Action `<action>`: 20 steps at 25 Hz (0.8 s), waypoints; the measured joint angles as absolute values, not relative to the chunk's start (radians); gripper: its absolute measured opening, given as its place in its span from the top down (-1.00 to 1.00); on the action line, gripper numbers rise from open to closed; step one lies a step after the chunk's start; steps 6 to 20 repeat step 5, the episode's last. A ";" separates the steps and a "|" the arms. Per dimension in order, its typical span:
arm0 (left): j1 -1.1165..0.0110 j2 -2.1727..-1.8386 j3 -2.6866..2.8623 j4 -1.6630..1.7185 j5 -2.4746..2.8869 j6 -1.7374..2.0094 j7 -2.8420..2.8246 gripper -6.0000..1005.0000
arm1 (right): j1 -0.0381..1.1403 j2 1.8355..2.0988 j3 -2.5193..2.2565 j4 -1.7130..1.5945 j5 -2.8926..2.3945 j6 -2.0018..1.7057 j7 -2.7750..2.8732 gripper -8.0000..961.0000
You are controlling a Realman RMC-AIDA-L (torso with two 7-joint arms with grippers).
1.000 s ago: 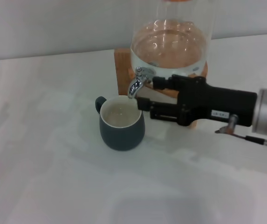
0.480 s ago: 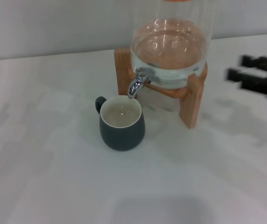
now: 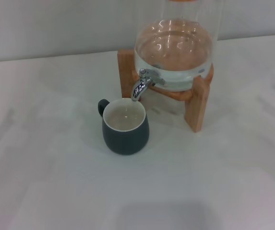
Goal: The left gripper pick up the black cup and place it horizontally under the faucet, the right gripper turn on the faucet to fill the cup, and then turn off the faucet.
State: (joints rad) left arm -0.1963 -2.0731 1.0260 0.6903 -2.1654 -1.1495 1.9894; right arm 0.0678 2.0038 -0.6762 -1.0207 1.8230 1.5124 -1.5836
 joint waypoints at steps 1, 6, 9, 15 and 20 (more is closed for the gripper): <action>-0.196 -2.072 1.026 0.691 -2.149 -1.151 1.984 -0.75 | 0.077 2.002 -0.645 -1.005 1.810 1.512 -1.600 -0.58; -0.199 -2.065 1.025 0.700 -2.081 -1.157 1.938 -0.75 | 0.092 2.003 -0.565 -0.973 1.776 1.499 -1.659 -0.58; -0.199 -2.065 1.025 0.700 -2.081 -1.157 1.938 -0.75 | 0.092 2.003 -0.565 -0.973 1.776 1.499 -1.659 -0.58; -0.199 -2.065 1.025 0.700 -2.081 -1.157 1.938 -0.75 | 0.092 2.003 -0.565 -0.973 1.776 1.499 -1.659 -0.58; -0.199 -2.065 1.025 0.700 -2.081 -1.157 1.938 -0.75 | 0.092 2.003 -0.565 -0.973 1.776 1.499 -1.659 -0.58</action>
